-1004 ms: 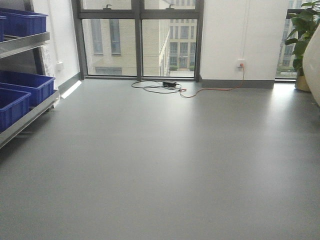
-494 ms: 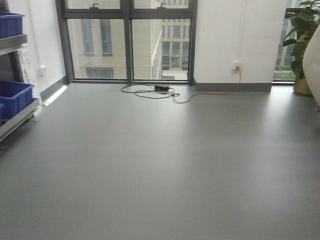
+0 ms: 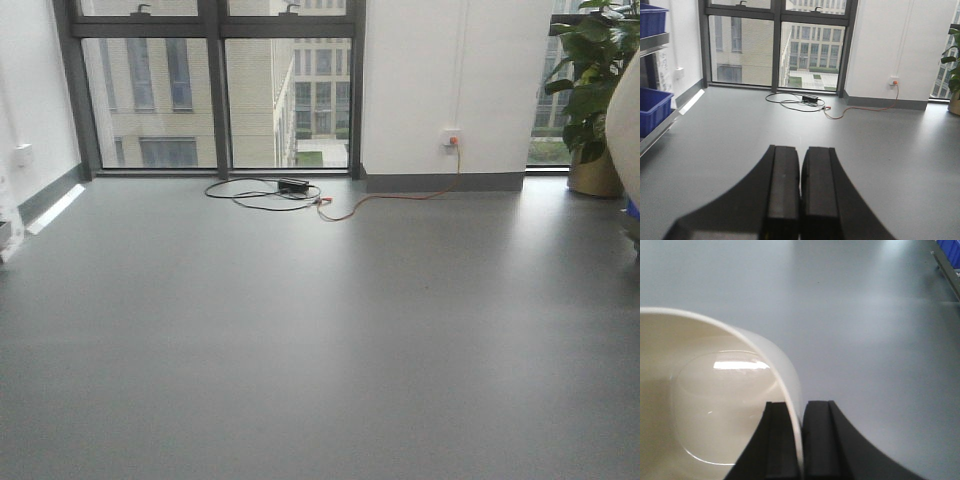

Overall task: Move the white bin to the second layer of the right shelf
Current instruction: 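Turn the base toward the blue-crate roller shelf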

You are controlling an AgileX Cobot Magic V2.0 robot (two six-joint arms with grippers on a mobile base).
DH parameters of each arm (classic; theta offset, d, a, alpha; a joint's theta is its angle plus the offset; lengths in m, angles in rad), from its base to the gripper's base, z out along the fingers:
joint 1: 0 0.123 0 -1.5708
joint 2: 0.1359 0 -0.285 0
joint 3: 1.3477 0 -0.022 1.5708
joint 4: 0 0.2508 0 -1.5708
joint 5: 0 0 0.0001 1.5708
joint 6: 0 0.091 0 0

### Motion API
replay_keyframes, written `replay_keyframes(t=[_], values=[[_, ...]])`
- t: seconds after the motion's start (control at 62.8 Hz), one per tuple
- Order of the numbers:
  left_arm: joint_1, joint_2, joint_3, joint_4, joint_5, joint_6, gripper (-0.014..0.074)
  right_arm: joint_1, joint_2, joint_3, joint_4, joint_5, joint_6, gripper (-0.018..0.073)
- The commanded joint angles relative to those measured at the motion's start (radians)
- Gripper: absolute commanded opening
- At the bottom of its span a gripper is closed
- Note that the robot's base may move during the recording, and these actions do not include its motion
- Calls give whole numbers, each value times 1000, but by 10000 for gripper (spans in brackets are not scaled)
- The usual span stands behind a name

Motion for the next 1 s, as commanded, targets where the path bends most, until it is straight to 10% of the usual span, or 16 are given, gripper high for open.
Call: replay_keyframes(t=[0.0, 0.988], values=[[-7, -18, 28, -1, -83, -5, 85, -3, -2, -31, -2, -93, 6, 55], [-7, -18, 28, -1, -83, -5, 85, -3, -2, -31, -2, -93, 6, 55]])
